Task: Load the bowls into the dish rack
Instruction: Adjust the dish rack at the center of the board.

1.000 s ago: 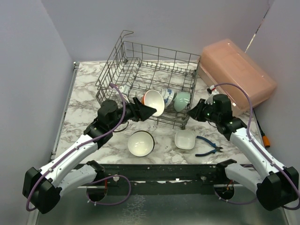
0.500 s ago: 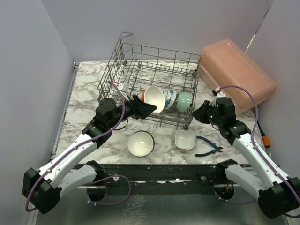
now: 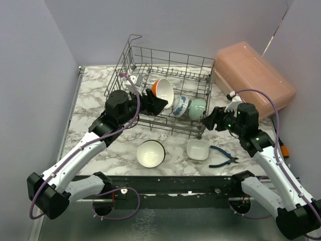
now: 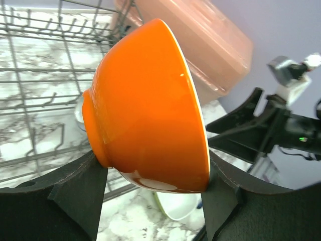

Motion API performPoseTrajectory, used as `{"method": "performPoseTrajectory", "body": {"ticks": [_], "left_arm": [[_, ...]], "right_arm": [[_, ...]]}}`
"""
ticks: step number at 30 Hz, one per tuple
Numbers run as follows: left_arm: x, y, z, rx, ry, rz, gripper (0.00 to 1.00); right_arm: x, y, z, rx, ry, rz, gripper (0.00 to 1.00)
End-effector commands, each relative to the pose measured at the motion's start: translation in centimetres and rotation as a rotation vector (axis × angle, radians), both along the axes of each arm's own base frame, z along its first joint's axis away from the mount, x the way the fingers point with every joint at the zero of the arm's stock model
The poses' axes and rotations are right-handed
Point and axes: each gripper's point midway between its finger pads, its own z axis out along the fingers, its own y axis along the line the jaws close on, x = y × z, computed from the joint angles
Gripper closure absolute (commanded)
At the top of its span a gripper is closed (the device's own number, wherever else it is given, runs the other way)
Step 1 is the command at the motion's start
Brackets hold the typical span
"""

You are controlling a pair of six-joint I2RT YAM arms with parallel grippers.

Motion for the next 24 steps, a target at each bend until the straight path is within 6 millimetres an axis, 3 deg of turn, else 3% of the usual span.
{"method": "performPoseTrajectory", "body": {"ticks": [1,6,9,17,24], "left_arm": [[1.9,1.7,-0.2,0.147,-0.033,0.095,1.00],[2.9,2.6,-1.3,0.231,-0.004,0.146,1.00],[3.2,3.0,-2.3,0.262,0.021,0.151,1.00],[3.8,5.1,-4.8,0.297,0.088,0.214,1.00],[3.1,6.5,-6.5,0.307,0.122,0.246,1.00]], "right_arm": [[0.1,2.1,4.0,0.042,-0.119,0.148,0.34],[0.2,4.7,5.6,0.125,-0.159,0.292,0.23],[-0.2,6.9,6.0,0.188,-0.124,0.431,0.22],[0.1,11.9,5.4,0.180,-0.081,0.571,0.14],[0.4,16.7,4.8,0.159,-0.040,0.644,0.13]]}}
